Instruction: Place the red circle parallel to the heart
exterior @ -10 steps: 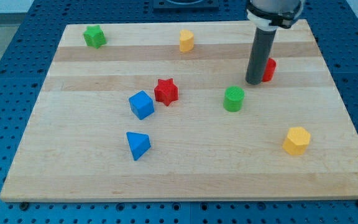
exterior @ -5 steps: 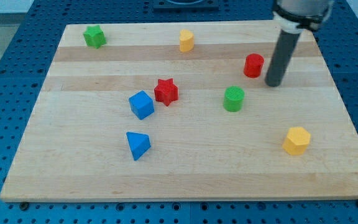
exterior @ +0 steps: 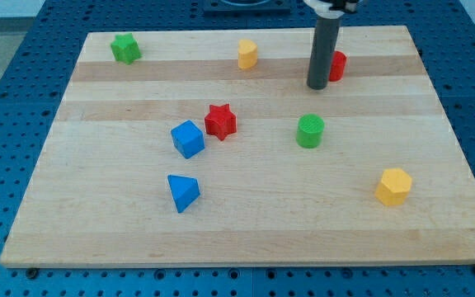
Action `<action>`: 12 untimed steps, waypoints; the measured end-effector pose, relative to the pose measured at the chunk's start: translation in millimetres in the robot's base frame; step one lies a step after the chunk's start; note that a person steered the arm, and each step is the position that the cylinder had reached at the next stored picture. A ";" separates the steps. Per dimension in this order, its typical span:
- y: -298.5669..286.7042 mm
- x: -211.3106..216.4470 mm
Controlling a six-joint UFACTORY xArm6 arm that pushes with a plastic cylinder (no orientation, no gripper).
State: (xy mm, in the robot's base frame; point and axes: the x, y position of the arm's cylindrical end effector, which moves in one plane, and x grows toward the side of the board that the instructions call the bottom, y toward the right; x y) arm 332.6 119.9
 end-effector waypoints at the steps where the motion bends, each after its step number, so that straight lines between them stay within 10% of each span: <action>1: 30.4 -12.7; 12: -62.7 32.9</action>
